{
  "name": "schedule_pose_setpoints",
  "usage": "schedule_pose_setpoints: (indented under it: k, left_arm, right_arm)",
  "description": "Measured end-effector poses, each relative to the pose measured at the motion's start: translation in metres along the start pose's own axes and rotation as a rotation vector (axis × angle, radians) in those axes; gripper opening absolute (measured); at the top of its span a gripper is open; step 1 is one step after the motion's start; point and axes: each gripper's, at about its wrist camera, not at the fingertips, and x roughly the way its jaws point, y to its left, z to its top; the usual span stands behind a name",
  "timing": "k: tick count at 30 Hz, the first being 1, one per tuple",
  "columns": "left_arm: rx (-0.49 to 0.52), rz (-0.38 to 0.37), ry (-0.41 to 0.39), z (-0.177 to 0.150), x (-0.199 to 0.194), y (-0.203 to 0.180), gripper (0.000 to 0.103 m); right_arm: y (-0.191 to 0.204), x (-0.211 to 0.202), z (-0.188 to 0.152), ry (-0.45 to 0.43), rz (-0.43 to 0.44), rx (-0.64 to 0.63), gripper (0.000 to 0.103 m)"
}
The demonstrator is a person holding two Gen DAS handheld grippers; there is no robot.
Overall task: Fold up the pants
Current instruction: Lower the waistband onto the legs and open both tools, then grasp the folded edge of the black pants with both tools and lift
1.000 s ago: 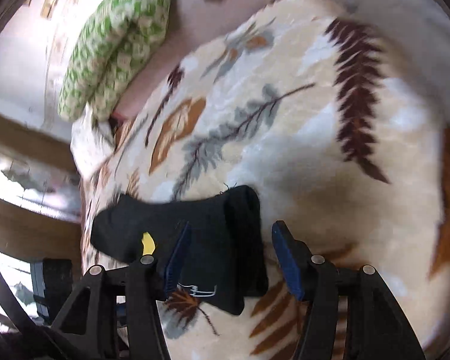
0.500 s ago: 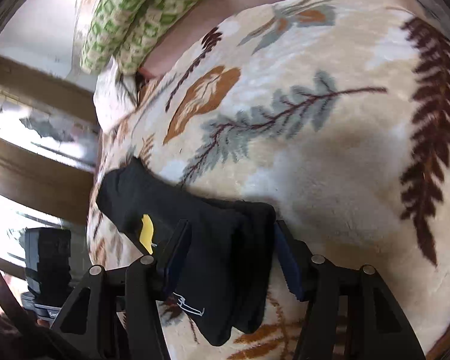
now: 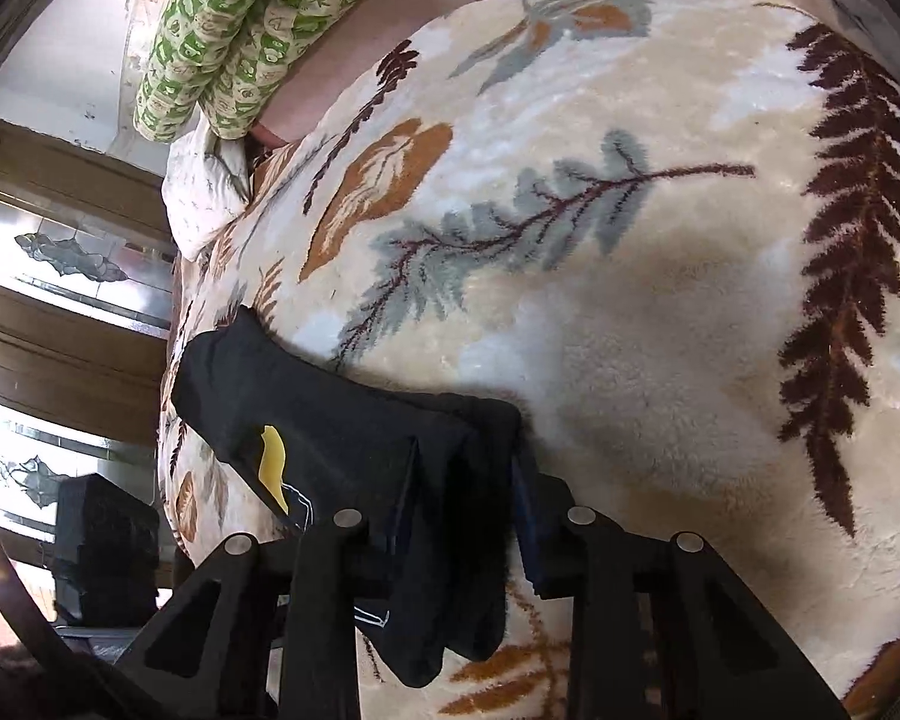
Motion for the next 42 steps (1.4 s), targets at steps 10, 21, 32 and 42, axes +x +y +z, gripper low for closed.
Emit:
schedule_pose_setpoints:
  k: [10,21,32,42]
  left_arm:
    - [-0.084,-0.115,-0.070,0.005,0.013,-0.004,0.042]
    - [-0.098,-0.132,-0.105,0.018,0.025,-0.016,0.040]
    - [-0.039,-0.136,-0.003,0.038,0.038,-0.026,0.009]
    - [-0.032,-0.164,0.025,0.041,0.033,-0.021,0.009]
  right_arm:
    - [0.001,0.001,0.002,0.009,0.001,-0.002,0.032]
    - [-0.007,0.000,0.001,0.005,0.049,0.043,0.032]
    - [-0.017,-0.003,-0.006,-0.061,0.093,0.087,0.021]
    - [0.003,-0.018,-0.012,-0.092,0.044,0.074,0.016]
